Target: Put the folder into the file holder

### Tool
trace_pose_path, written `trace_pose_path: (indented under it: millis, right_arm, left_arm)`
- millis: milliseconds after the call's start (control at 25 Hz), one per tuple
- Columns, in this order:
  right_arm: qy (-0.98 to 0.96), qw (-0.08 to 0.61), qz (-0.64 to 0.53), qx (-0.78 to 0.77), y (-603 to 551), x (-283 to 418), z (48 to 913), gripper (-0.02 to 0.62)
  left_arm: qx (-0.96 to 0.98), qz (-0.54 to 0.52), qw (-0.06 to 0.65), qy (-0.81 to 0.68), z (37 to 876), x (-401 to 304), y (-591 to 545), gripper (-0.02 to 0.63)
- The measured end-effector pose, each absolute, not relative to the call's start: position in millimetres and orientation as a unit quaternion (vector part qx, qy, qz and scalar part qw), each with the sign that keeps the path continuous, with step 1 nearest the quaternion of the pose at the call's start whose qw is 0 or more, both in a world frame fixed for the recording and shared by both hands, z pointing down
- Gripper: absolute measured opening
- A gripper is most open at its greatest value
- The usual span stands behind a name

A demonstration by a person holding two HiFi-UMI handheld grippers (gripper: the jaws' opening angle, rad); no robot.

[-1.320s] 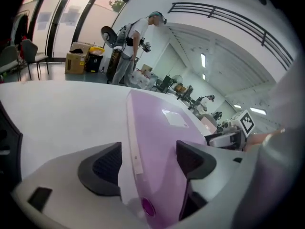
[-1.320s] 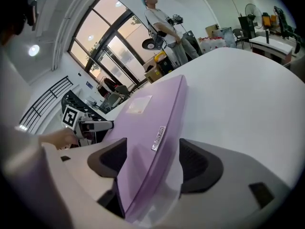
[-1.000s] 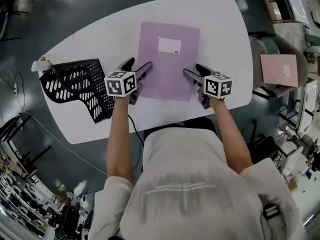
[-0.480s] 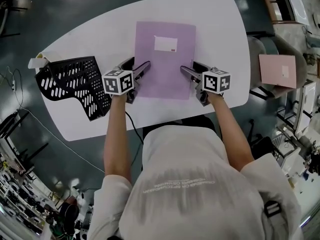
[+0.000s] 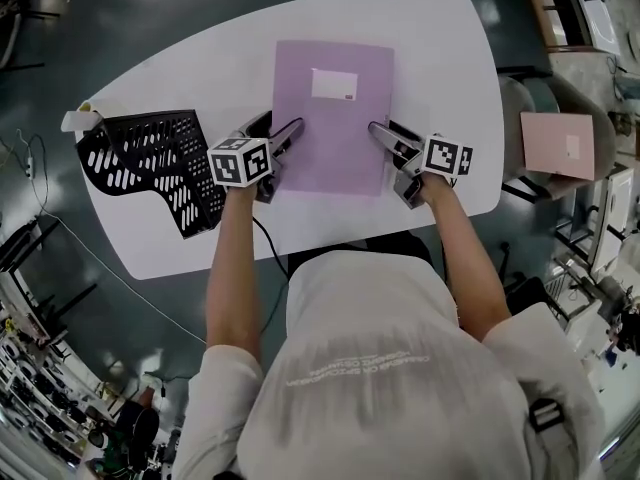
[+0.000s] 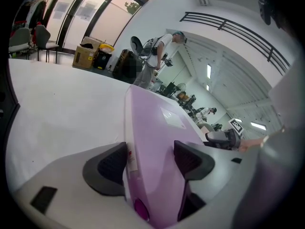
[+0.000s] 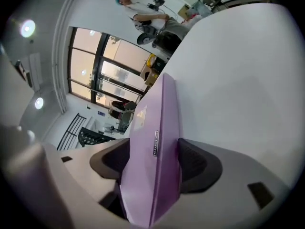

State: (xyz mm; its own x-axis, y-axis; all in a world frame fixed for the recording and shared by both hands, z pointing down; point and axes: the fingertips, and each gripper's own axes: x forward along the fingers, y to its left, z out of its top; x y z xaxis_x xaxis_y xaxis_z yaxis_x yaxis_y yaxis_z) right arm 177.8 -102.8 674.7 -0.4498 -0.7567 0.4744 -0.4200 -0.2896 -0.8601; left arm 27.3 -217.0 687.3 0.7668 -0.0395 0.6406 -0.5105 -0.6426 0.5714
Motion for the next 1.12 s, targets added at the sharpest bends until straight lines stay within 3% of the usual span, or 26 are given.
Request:
trace_pose_path:
  millis: [360, 640, 880, 960, 1120]
  right_arm:
    - [0.497, 0.262, -0.633, -0.533, -110.1, 189.4, 673.3, 0.327]
    - [0.495, 0.287, -0.653, -0.497, -103.6, 190.4, 674.7, 0.324]
    - [0.509, 0.259, -0.624, -0.533, -105.7, 190.2, 675.1, 0.327]
    - [0.505, 0.232, -0.620, -0.553, -103.5, 188.5, 678.5, 0.279]
    - [0.546, 0.147, -0.609, -0.556, -97.9, 179.4, 679.6, 0.291]
  left_arm:
    - [0.853, 0.291, 0.404, -0.156, 684.8, 25.8, -219.5, 0.330]
    - [0.853, 0.287, 0.407, -0.158, 685.3, 24.5, -218.7, 0.330]
    - [0.853, 0.286, 0.408, -0.155, 684.1, 25.8, -218.6, 0.333]
    - [0.852, 0.287, 0.410, -0.153, 684.4, 25.9, -218.1, 0.333]
    - [0.855, 0.298, 0.394, -0.158, 681.7, 18.5, -217.6, 0.353]
